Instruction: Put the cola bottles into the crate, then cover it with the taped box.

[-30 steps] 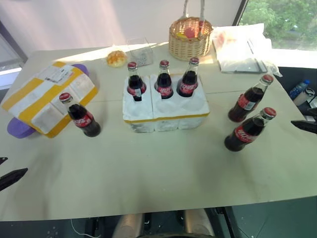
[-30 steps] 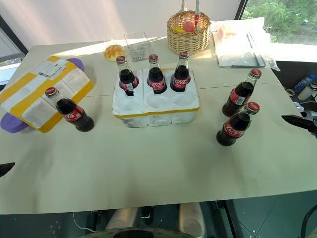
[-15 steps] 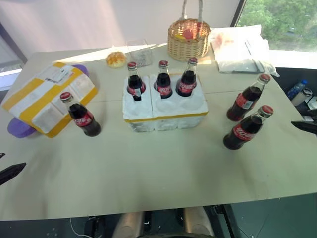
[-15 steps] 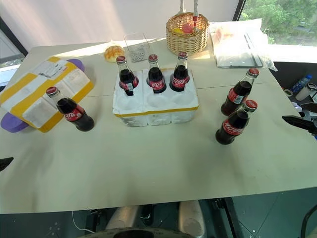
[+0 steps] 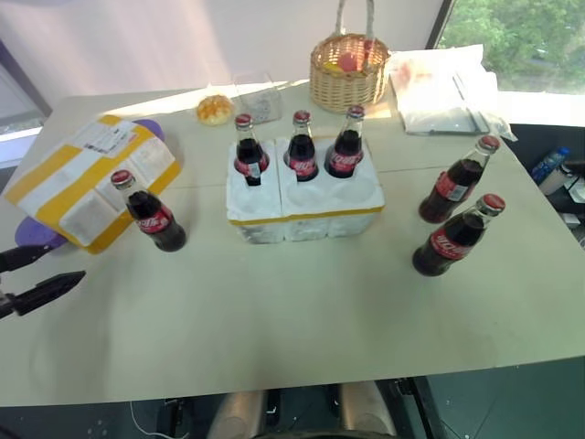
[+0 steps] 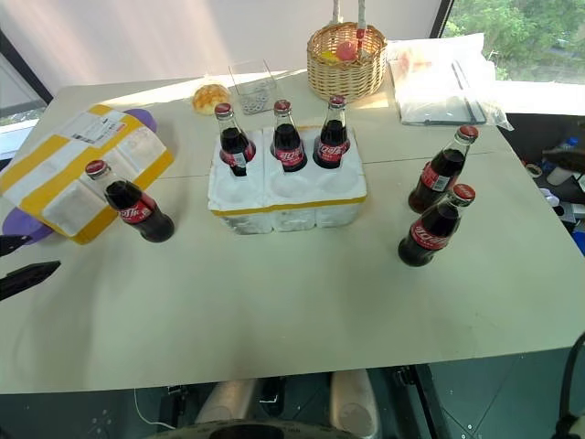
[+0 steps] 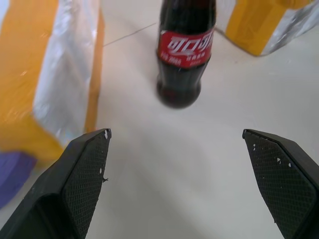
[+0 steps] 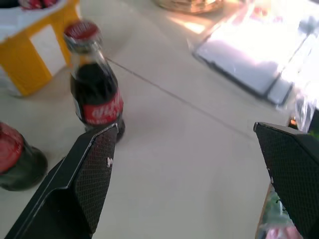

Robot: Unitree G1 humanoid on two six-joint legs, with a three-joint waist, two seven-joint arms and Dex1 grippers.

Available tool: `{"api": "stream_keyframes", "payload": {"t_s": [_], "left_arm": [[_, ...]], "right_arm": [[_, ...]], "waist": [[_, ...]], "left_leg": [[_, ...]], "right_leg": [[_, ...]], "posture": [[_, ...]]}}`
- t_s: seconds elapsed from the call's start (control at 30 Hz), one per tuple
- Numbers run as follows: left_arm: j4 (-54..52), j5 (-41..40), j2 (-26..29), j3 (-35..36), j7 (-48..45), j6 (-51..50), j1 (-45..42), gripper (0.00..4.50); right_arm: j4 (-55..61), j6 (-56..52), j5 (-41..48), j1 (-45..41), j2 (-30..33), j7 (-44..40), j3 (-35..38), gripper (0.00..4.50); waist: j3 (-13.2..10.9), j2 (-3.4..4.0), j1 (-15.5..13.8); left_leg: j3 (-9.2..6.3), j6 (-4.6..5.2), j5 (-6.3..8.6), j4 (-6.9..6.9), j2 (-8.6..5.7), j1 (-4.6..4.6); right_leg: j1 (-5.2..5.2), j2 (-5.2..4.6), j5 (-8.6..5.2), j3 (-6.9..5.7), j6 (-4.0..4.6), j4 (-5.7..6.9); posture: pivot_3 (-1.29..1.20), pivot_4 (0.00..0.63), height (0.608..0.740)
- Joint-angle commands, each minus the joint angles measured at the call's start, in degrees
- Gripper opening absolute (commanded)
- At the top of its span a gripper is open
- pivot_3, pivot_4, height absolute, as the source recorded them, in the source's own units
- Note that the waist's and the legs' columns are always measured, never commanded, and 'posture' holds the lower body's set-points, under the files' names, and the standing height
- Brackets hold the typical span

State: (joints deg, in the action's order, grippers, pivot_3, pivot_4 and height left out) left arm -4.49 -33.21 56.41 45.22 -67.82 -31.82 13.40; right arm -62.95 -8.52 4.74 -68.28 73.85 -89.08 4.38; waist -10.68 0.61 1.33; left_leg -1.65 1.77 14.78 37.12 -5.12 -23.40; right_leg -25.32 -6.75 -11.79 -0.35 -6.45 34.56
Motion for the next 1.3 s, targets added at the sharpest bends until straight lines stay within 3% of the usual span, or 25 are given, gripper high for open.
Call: {"api": "stream_keyframes", "payload": {"t_s": [0.03,0.2,0.37,0.57,1.17,1.3], "left_arm": [[0.1,0.3,0.4,-3.0,1.0,1.8,-3.0,4.43],[1.6,1.2,-0.9,-8.4,3.1,3.3,-7.7,4.43],[4.6,3.4,-2.3,-13.8,6.7,5.6,-13.7,4.43],[7.8,5.5,-5.1,-19.9,9.9,7.6,-21.0,4.43],[13.9,8.9,-11.7,-29.8,13.6,8.8,-32.2,4.43],[14.8,8.2,-11.9,-29.9,12.9,8.8,-33.5,3.11]], "right_arm": [[5.7,-5.9,3.6,-10.0,-1.0,-3.4,-4.2,4.5],[25.4,-20.6,22.2,-8.4,-1.6,-3.4,-10.8,4.5],[43.0,-31.4,34.6,-2.4,-1.7,-3.4,-9.3,4.5],[55.5,-35.1,37.1,5.3,-3.5,-3.4,-6.0,4.5],[63.4,-37.3,36.6,11.8,-8.3,2.8,-1.8,4.5],[64.8,-37.6,37.0,13.1,-8.5,4.3,-0.4,4.5]], "waist": [[0.0,0.03,0.2],[0.0,-0.05,-0.1],[0.0,-0.07,-0.9],[0.0,-0.15,-0.9],[0.0,-0.25,-0.9],[0.1,-0.27,-0.8]], "left_leg": [[0.02,-0.01,0.0,0.0,0.0,0.0],[-0.04,-0.04,0.06,0.0,0.02,0.0],[-0.06,-0.02,0.07,0.1,-0.02,-0.01],[-0.06,0.0,0.06,0.31,-0.04,0.0],[-0.05,0.1,0.01,0.34,-0.04,-0.01],[-0.05,0.1,0.01,0.36,-0.04,-0.01]], "right_leg": [[-0.04,0.01,0.01,0.03,-0.02,0.03],[-0.06,0.01,0.03,0.03,-0.05,0.09],[-0.14,-0.05,0.04,0.06,-0.07,0.44],[-0.11,-0.05,0.06,0.01,-0.09,0.57],[-0.14,-0.03,0.12,0.03,-0.19,0.63],[-0.13,-0.03,0.12,0.03,-0.19,0.63]], "posture": [[0.0,0.15,0.74],[0.0,0.15,0.74],[0.0,0.15,0.74],[0.0,0.15,0.74],[0.0,0.15,0.74],[0.0,0.15,0.74]]}}
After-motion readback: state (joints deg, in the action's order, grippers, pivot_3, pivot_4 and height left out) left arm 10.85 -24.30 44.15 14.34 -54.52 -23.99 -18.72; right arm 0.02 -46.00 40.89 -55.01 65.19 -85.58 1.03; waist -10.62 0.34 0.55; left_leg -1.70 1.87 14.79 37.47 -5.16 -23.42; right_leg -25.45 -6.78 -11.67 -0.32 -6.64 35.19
